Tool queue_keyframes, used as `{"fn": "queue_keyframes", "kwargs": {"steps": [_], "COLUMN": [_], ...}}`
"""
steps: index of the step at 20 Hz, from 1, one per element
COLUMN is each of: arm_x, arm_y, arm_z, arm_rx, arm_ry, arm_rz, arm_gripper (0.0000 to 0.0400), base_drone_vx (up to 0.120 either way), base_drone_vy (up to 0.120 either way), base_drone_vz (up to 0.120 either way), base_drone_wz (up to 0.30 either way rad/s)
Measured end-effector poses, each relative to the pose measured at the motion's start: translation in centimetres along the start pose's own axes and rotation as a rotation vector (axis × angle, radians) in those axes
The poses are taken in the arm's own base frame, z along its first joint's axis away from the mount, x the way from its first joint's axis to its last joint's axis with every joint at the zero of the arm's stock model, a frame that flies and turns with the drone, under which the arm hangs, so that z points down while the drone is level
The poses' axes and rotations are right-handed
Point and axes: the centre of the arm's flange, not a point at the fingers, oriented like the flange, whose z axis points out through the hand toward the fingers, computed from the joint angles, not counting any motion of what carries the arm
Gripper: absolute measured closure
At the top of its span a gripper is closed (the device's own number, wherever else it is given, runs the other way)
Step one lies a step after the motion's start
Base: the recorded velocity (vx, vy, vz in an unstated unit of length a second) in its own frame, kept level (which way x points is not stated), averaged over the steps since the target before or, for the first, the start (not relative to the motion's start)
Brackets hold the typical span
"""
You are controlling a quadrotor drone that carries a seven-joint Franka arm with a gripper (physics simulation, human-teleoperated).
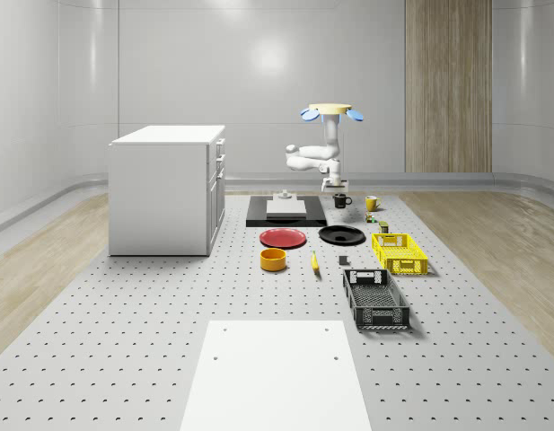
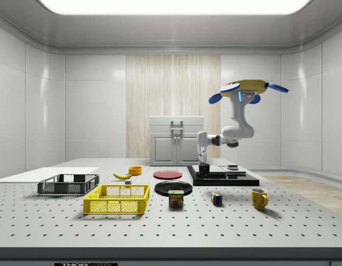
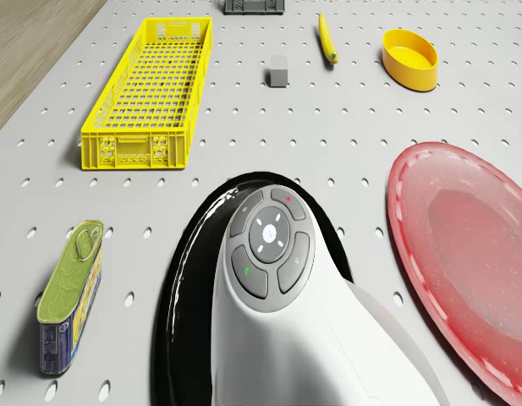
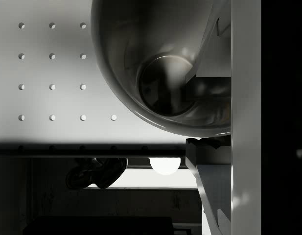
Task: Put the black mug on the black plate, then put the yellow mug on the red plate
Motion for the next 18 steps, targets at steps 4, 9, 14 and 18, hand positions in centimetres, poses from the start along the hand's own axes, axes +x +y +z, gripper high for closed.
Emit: {"fn": "queue_keyframes", "kwargs": {"steps": [4,9,14,18], "arm_x": [0.00,0.00,0.00,0.00], "arm_y": [0.00,0.00,0.00,0.00], "arm_z": [0.00,0.00,0.00,0.00], "arm_rx": [0.000,0.000,0.000,0.000], "arm_ry": [0.000,0.000,0.000,0.000], "arm_rz": [0.000,0.000,0.000,0.000], "arm_gripper": [0.0290,0.0290,0.0290,0.0290], "base_drone_vx": [0.120,0.120,0.120,0.120], "base_drone_vy": [0.000,0.000,0.000,-0.090], "base_drone_vz": [0.000,0.000,0.000,0.000], "base_drone_wz": [0.000,0.000,0.000,0.000]}}
